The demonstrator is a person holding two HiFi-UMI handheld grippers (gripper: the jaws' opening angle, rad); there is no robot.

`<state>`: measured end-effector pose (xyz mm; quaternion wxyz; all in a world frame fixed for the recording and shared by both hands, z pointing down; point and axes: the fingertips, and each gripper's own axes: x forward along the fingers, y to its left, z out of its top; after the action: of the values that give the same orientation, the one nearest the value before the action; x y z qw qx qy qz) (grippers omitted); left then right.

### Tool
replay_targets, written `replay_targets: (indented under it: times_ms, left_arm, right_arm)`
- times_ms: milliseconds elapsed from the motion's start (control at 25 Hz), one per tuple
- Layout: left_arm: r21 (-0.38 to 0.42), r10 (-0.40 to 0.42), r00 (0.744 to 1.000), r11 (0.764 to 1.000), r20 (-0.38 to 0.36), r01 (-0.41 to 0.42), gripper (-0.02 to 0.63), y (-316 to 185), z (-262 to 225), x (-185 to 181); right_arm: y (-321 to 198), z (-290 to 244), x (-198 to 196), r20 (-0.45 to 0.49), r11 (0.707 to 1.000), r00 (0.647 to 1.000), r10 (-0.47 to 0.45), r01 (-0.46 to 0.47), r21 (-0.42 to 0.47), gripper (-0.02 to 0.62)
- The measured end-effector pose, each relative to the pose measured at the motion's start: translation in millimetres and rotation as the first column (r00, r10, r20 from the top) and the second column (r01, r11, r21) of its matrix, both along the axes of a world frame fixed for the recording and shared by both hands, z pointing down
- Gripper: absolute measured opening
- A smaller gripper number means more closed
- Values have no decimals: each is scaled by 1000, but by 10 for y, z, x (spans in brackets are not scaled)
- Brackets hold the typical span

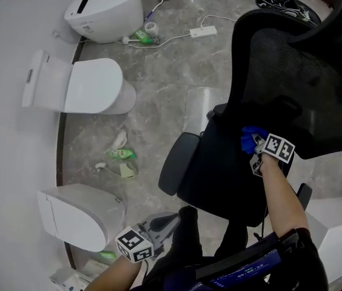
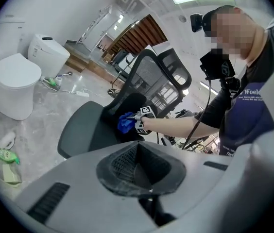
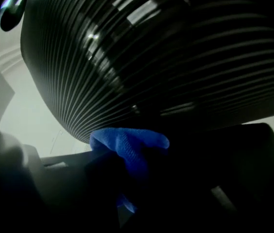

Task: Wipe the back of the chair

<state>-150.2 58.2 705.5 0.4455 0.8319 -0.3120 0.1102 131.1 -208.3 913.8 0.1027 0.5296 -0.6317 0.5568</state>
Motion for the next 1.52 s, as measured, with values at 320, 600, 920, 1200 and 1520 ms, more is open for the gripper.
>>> replay_targets:
  times_ms: [320, 600, 920, 1200, 1520]
  left_arm:
    - [34, 114, 993, 993, -6, -114, 2, -151, -314, 1009]
    - [48, 223, 975, 974, -8, -223, 2, -29, -478, 1697]
    - [28, 189, 982, 982, -27, -188, 2, 43, -295, 1474]
    - [-9, 97, 995, 995, -39, -97, 2, 89, -105, 689]
    - [-49, -34, 999, 998, -15, 34, 2, 93, 189, -253]
  right_arm:
    - [755, -150, 1739, -58, 983, 985, 163, -167, -78, 64]
    - [1086, -263, 2167, 9, 956, 961, 276, -274, -106, 63]
    - [1039, -172, 2105, -70, 981, 982, 177, -182, -72, 63]
    - [521, 225, 154, 35, 998, 998, -46, 47, -29, 63]
    - [-314, 612, -1505, 117, 994, 988, -103, 105, -11, 63]
